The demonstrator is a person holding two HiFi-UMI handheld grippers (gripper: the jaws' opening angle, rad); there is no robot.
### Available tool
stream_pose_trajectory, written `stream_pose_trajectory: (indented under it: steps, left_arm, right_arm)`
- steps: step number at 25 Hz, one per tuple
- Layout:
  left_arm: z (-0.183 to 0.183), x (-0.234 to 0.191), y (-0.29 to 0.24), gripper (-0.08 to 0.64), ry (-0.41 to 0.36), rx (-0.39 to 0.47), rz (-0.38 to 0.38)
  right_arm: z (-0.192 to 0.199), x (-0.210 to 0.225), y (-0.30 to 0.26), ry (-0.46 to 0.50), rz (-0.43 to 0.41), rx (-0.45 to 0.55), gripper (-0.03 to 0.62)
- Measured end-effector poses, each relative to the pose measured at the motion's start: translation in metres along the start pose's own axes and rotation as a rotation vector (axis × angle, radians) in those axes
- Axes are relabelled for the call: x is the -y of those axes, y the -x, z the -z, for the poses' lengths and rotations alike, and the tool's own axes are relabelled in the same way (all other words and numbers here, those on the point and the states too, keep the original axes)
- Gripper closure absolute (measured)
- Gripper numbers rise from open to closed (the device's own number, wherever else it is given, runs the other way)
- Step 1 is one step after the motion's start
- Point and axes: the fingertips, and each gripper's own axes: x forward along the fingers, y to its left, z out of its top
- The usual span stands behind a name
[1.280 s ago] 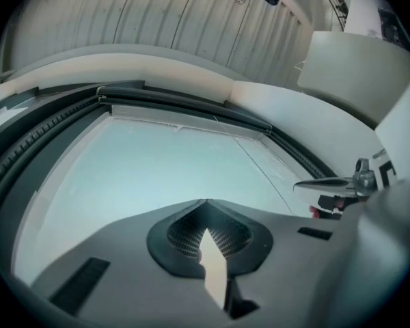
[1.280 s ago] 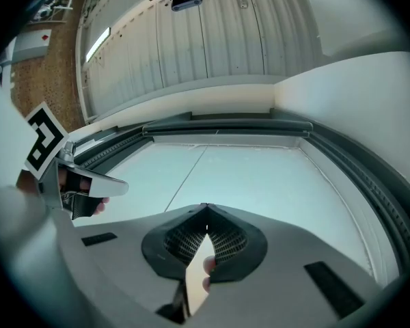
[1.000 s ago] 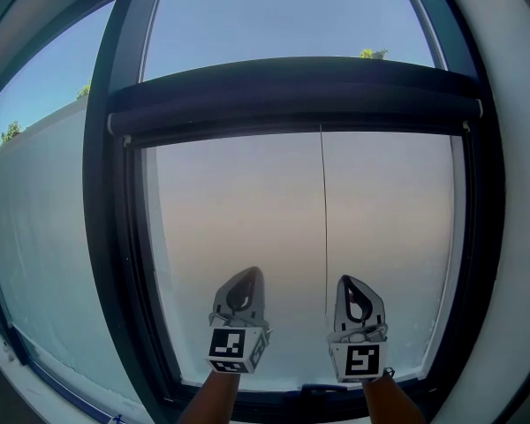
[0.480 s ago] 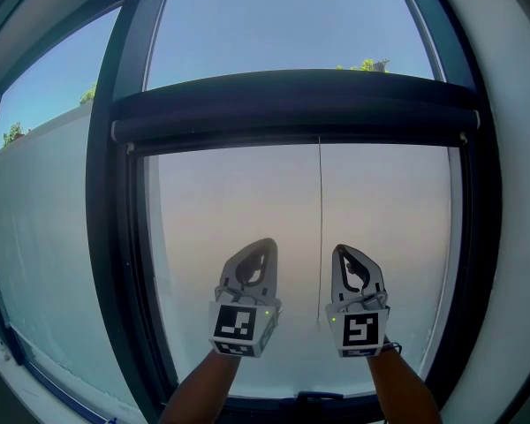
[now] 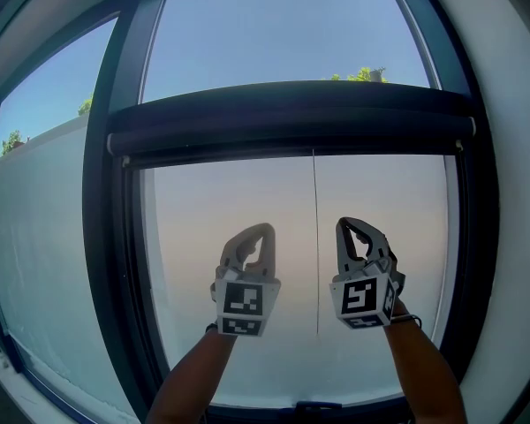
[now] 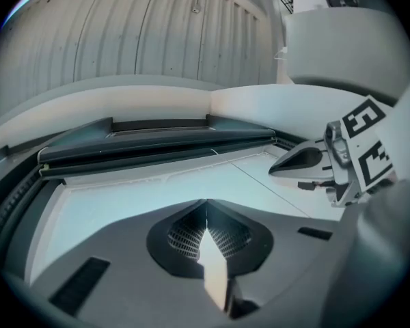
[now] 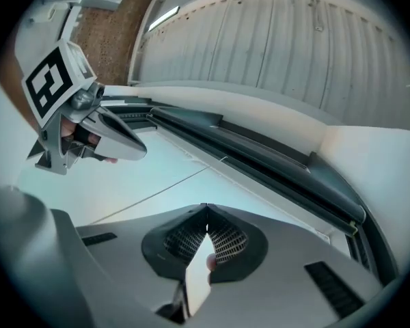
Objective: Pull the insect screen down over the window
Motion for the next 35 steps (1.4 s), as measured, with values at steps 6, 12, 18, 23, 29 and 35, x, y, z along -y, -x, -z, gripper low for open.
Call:
stream_pose_trajectory:
  steps: [6, 12, 18, 23, 29, 35]
  left_arm:
    - [-0.014, -0.010, -0.027, 0.557, -0.224, -0.019, -0.036]
    - [-0.024, -0.012, -0.050, 0.452, -0.465, -0.105, -0.053]
    - [-0.020, -0.029, -0.065, 0.342, -0.684, -0.230, -0.074]
    - [-0.024, -0.045, -0.074, 0.238, -0.904, -0.297, -0.051]
    - [-0.035, -0.055, -0.089, 0.201, -0.986, -0.335, -0.058]
    - [-0.030, -0.055, -0.096, 0.201, -1.034, -0.414, -0.002]
  right_arm:
    - [-0.015, 0.010, -0.027, 0.149, -0.036, -0.020, 0.588]
    - [-0.021, 0.011, -0.042, 0.248, -0.061, -0.049, 0.503]
    - [-0.027, 0.022, -0.053, 0.448, -0.054, -0.068, 0.474]
    - [-0.034, 0.037, -0.068, 0.645, -0.068, -0.085, 0.407]
    - [-0.041, 0.059, -0.086, 0.783, -0.073, -0.163, 0.369]
    - [-0.035, 0.054, -0.095, 0.845, -0.133, -0.254, 0.364]
